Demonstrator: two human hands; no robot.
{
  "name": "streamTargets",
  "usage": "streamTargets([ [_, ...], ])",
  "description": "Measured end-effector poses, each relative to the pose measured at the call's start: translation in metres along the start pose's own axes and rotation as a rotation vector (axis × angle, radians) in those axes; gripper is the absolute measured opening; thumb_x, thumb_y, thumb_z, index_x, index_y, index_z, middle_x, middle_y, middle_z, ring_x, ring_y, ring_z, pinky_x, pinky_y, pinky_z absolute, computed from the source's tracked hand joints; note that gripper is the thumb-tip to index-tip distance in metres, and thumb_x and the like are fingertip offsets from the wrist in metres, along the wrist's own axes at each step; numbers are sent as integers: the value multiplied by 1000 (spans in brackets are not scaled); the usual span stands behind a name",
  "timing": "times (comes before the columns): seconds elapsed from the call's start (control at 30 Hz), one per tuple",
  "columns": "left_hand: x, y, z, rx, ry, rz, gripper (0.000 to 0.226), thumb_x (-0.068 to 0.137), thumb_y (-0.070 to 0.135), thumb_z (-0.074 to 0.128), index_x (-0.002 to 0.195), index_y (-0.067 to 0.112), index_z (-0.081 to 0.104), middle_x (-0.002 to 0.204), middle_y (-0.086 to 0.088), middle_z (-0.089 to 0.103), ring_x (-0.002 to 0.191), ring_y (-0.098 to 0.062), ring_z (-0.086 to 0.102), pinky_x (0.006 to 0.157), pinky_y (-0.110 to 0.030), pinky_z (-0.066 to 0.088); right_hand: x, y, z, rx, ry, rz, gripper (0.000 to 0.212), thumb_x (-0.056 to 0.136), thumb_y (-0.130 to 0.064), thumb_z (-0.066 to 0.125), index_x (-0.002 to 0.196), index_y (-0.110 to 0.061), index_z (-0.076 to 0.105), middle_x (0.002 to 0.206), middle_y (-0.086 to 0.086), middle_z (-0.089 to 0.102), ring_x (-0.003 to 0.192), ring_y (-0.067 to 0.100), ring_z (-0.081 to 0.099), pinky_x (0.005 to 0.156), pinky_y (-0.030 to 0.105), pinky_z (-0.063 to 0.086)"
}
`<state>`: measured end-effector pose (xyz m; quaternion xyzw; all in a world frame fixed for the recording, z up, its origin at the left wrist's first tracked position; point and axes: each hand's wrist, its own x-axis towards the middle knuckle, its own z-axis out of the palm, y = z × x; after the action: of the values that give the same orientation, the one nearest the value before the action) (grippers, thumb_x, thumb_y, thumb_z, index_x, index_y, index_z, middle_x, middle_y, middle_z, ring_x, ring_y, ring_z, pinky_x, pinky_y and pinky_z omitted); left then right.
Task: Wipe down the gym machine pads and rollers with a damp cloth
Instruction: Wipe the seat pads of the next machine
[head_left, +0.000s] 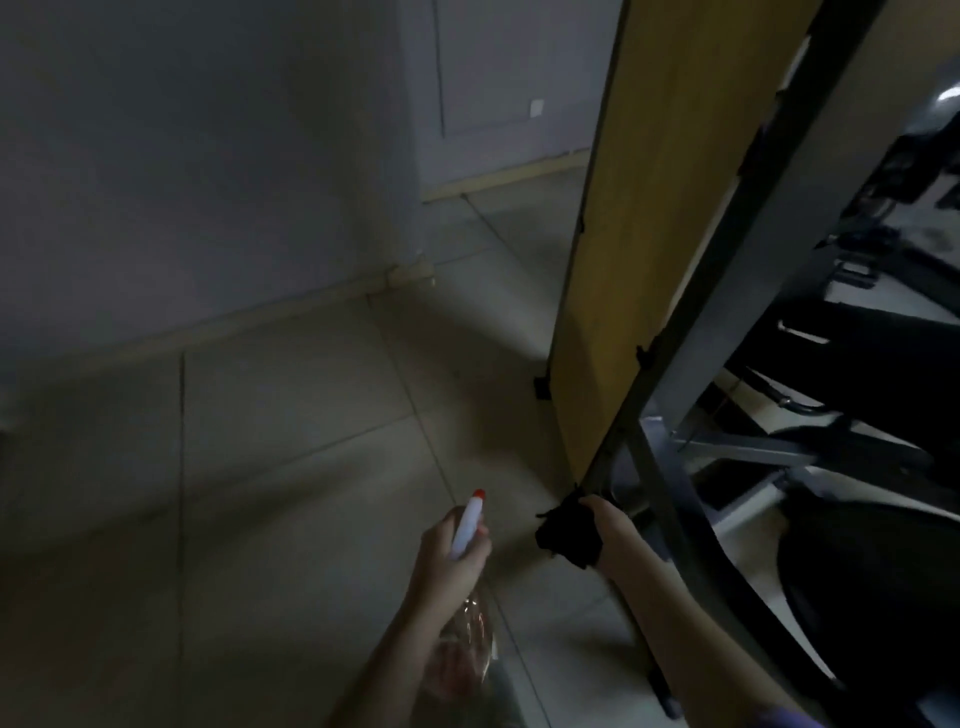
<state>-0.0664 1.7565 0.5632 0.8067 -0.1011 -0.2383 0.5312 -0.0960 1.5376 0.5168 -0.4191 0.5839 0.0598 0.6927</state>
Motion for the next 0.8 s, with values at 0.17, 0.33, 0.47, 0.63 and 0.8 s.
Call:
streamTargets([
  [0.17,110,37,-42,130,-68,47,18,84,27,54,100,33,60,86,2,67,82,-11,65,75,-27,51,49,-69,58,46,40,-5,51,89,-26,59,132,-2,46,125,20,54,111,38,55,99,50,44],
  [0.33,217,65,-84,153,-155,55,19,88,16,59,103,26,63,91,6,67,86,-6,64,70,-13,45,27,-158,122,148,155,-6,36,92,-25,58,118,-2,50,114,21,56,102,39,58,93,47,49],
  [0.47,294,71,-104,96,-262,15,34,77,31,60,111,26,65,103,8,67,92,1,62,77,-14,46,50,-209,165,255,202,-30,31,93,-28,57,110,-3,52,104,20,58,96,38,60,86,44,51],
  [0.63,415,93,-138,245,-478,94,57,65,50,51,117,31,62,105,4,67,96,-8,64,82,-24,49,93,-275,233,355,313,-35,35,93,-27,59,111,1,51,92,18,56,81,32,57,79,41,49],
  [0.8,510,132,-163,331,-680,77,15,90,28,58,105,28,54,107,0,58,92,-11,58,75,-27,48,110,-328,283,491,365,4,33,92,-26,59,111,0,56,93,18,61,81,32,61,69,38,50],
])
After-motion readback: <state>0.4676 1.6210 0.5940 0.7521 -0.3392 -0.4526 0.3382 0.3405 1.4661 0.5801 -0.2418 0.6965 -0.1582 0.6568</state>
